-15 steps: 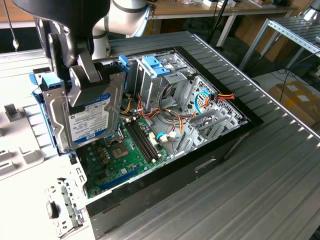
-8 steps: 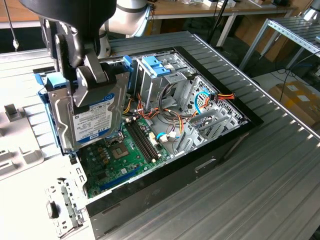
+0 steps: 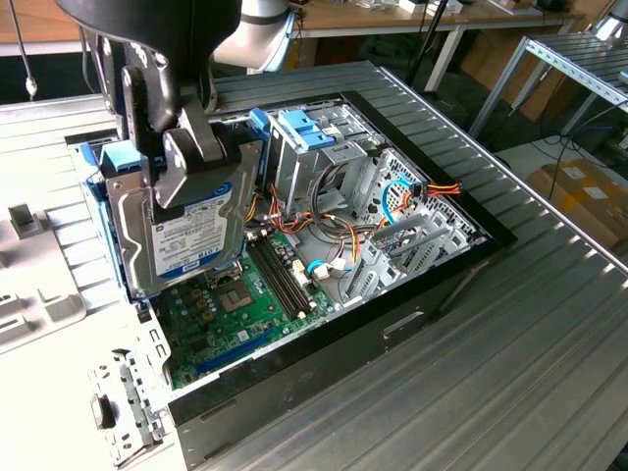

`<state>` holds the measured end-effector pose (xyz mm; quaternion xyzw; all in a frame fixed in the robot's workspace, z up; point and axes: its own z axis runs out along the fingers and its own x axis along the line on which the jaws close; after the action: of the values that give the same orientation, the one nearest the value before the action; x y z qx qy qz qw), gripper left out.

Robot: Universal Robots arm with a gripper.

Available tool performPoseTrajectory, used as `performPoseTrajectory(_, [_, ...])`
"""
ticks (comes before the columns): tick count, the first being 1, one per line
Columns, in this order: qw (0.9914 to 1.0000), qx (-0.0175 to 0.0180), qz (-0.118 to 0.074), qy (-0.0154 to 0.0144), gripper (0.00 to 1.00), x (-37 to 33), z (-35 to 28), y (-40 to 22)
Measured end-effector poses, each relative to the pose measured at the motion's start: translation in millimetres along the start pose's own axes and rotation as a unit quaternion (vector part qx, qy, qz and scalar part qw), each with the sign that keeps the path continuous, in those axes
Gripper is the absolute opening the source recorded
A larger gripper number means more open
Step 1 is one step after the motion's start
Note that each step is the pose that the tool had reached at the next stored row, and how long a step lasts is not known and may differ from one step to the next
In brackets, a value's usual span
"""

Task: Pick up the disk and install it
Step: 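Pick up the disk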

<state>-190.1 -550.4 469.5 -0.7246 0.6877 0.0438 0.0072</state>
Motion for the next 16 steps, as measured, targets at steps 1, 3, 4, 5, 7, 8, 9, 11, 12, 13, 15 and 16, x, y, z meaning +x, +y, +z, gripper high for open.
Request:
performPoseTrajectory(1, [1.0, -0.0001, 0.0, 0.0, 0.36, 0.2, -0.1, -0.6])
performPoseTrajectory(3, [1.0, -0.0001, 0.0, 0.0, 0.36, 0.7, -0.2, -2.5])
performPoseTrajectory(4, [1.0, -0.0001, 0.0, 0.0, 0.36, 0.9, -0.2, -3.0])
performPoseTrajectory(5, [1.0, -0.0001, 0.0, 0.0, 0.36, 1.1, -0.3, -3.7])
performPoseTrajectory(7, [1.0, -0.0002, 0.0, 0.0, 0.36, 1.7, -0.4, -5.3])
performPoseTrajectory(8, [1.0, -0.0002, 0.0, 0.0, 0.36, 1.9, -0.4, -6.0])
performPoseTrajectory(9, [1.0, -0.0002, 0.0, 0.0, 0.36, 2.1, -0.5, -6.5])
performPoseTrajectory(11, [1.0, -0.0003, 0.0, 0.0, 0.36, 2.9, -0.6, -8.3])
performPoseTrajectory(12, [1.0, -0.0003, 0.0, 0.0, 0.36, 3.3, -0.7, -9.3])
performPoseTrajectory(13, [1.0, -0.0003, 0.0, 0.0001, 0.36, 3.5, -0.7, -10.0])
performPoseTrajectory(15, [1.0, -0.0004, 0.0, 0.0, 0.36, 4.1, -0.8, -11.5])
performPoseTrajectory(16, [1.0, -0.0004, 0.0, 0.0, 0.36, 4.3, -0.8, -12.2])
